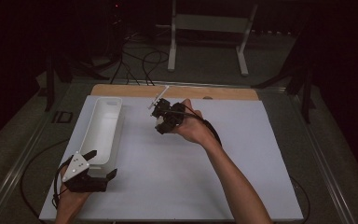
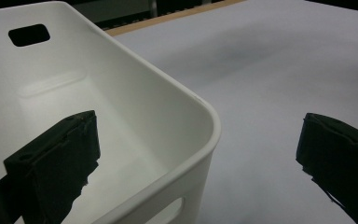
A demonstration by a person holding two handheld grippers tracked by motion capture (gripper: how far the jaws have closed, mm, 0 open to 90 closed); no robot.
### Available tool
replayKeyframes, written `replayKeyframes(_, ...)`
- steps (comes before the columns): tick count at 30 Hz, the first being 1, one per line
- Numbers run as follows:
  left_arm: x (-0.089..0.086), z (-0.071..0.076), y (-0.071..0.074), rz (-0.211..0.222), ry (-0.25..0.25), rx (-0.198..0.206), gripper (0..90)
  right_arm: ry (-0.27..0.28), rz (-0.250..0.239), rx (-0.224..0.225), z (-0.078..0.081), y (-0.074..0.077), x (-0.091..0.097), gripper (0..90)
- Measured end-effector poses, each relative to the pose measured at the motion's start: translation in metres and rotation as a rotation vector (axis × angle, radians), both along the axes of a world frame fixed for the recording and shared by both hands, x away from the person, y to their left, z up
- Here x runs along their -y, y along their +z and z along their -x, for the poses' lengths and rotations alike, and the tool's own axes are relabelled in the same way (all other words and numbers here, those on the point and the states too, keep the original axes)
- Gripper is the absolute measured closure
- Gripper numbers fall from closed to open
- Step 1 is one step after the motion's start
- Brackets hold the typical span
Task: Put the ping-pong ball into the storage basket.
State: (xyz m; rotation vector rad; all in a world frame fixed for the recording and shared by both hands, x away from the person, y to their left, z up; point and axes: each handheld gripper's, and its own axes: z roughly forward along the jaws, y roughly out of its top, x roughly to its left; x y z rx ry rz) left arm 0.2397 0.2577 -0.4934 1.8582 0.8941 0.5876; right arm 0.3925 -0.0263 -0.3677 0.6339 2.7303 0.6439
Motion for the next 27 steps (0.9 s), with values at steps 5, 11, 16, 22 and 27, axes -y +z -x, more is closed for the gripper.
replayKeyframes(5,0.0,0.0,0.0,-0.001,-0.002,0.0,0.1,0.008,0.0,0.005,-0.001,0.001,-0.002,50.2)
replayKeyframes(11,0.0,0.0,0.0,-0.002,-0.003,0.0,0.1,0.007,0.001,0.0,0.0,0.002,-0.007,50.2)
replayKeyframes(16,0.0,0.0,0.0,-0.003,-0.003,0.0,0.1,0.013,0.001,0.006,0.0,0.004,-0.011,50.2)
replayKeyframes(22,0.0,0.0,0.0,-0.002,-0.003,0.001,0.1,0.016,0.003,0.006,-0.001,0.005,-0.014,50.2)
replayKeyframes(27,0.0,0.0,0.0,-0.003,-0.003,0.001,0.1,0.021,0.003,0.005,-0.001,0.006,-0.017,50.3)
